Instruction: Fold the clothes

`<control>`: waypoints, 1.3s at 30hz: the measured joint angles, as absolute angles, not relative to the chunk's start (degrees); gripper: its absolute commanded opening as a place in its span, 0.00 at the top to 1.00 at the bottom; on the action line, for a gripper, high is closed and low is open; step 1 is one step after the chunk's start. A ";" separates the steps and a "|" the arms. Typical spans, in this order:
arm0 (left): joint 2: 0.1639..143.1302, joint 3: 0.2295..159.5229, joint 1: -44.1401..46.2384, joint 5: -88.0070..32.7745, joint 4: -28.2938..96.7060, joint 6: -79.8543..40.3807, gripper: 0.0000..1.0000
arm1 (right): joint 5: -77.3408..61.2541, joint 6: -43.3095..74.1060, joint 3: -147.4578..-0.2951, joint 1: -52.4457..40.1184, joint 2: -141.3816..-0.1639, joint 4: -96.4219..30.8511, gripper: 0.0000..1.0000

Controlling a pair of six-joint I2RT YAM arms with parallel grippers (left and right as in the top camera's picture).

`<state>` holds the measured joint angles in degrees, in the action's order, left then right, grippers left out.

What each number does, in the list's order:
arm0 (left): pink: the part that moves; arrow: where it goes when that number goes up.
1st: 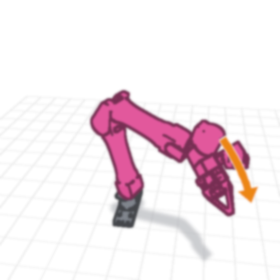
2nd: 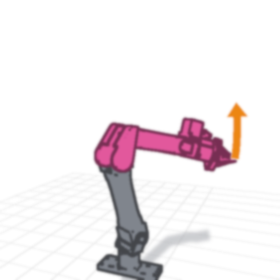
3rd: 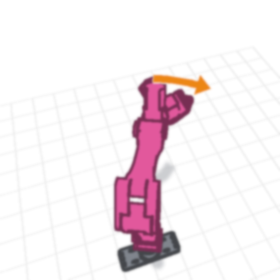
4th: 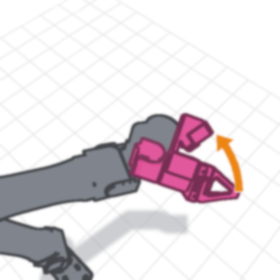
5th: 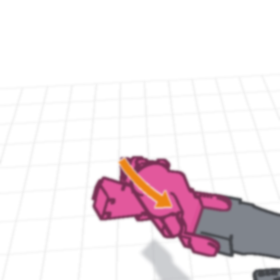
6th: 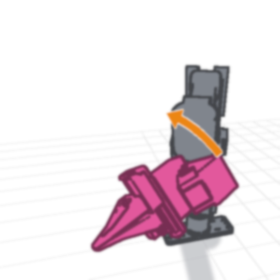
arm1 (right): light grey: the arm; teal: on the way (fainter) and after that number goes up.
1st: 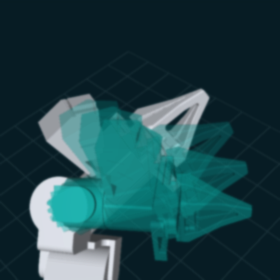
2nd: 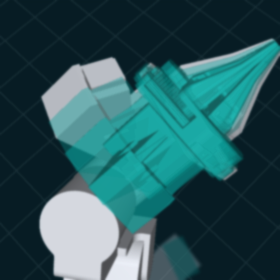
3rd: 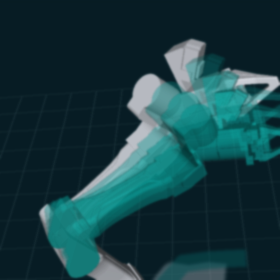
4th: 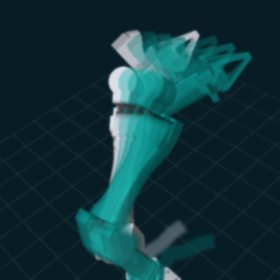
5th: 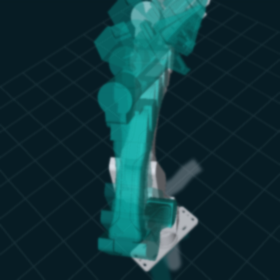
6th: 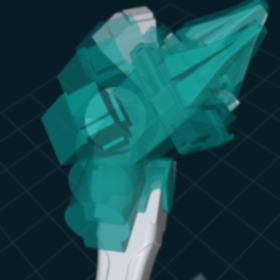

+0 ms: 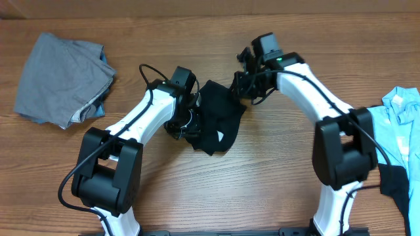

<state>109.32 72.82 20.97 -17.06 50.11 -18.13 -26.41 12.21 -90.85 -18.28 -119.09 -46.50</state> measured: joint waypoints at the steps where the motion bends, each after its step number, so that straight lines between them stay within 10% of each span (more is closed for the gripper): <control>1: 109.32 71.94 20.97 -16.08 48.75 -18.33 0.76 | -25.47 12.75 -90.85 -18.68 -120.33 -46.76 0.88; 19: 109.73 85.82 3.57 -2.72 48.69 -14.55 0.61 | -18.68 26.35 -89.60 -28.25 -123.52 -65.98 0.92; 27: 109.60 103.74 0.84 -13.91 64.38 -6.83 0.47 | -12.08 25.32 -88.86 -25.41 -109.62 -62.65 0.71; 39: 109.62 96.09 3.18 -15.84 65.63 -5.69 0.34 | -25.12 13.13 -87.20 -21.26 -104.99 -53.58 0.74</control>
